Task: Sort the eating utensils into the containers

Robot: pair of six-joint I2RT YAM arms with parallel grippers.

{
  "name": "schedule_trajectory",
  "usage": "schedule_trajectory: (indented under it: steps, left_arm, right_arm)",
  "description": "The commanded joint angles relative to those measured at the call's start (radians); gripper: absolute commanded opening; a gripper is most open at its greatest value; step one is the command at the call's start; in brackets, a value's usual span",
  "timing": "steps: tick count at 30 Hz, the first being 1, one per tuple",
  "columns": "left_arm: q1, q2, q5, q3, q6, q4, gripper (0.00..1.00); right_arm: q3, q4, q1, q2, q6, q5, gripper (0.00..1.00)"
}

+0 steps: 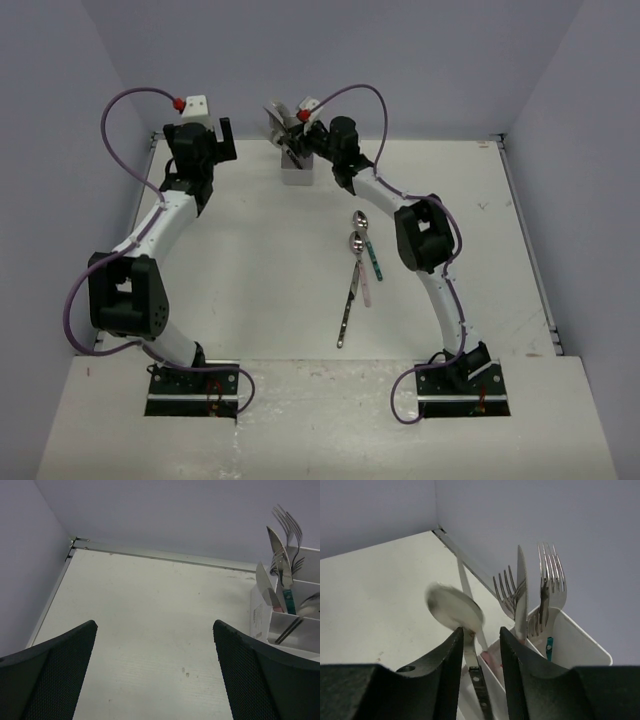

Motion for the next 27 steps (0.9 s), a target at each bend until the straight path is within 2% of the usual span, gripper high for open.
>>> schedule_trajectory:
  steps: [1, 7, 8, 11, 14, 15, 18, 20, 26, 27]
  left_arm:
    - [0.013, -0.06, -0.008, -0.015, -0.012, 0.02, 1.0]
    - [0.013, -0.081, 0.015, -0.023, -0.035, 0.016, 1.0]
    - [0.013, -0.086, 0.017, -0.024, -0.038, 0.016, 1.0]
    - [0.013, -0.106, 0.037, -0.037, -0.045, 0.02, 1.0]
    - [0.013, -0.12, 0.068, -0.046, -0.05, 0.018, 1.0]
    - [0.013, -0.123, 0.075, -0.049, -0.056, 0.018, 1.0]
    - [0.013, -0.12, 0.1, -0.053, -0.061, 0.013, 1.0]
    - [0.013, -0.114, 0.108, -0.053, -0.065, 0.004, 1.0]
    - [0.012, -0.088, 0.086, -0.052, -0.131, -0.086, 1.0]
    - [0.012, -0.082, 0.089, -0.058, -0.159, -0.092, 1.0]
  right_arm:
    - [-0.027, 0.003, 0.015, -0.053, -0.034, 0.014, 0.37]
    - [-0.07, -0.041, 0.022, -0.146, -0.086, 0.034, 0.52]
    - [-0.086, -0.036, 0.021, -0.165, -0.079, 0.035, 0.59]
    - [-0.197, 0.02, 0.022, -0.274, -0.031, 0.026, 0.7]
    - [-0.348, 0.062, 0.022, -0.411, 0.036, 0.047, 0.94]
    - [-0.387, 0.069, 0.021, -0.448, 0.049, 0.069, 0.98]
    - [-0.561, 0.079, 0.021, -0.593, 0.143, 0.17, 0.99]
    - [-0.67, 0.06, 0.019, -0.677, 0.147, 0.208, 0.99]
    - [-0.759, -0.163, 0.019, -0.772, 0.109, 0.305, 0.99]
    - [-0.773, -0.174, 0.021, -0.789, 0.057, 0.311, 0.99]
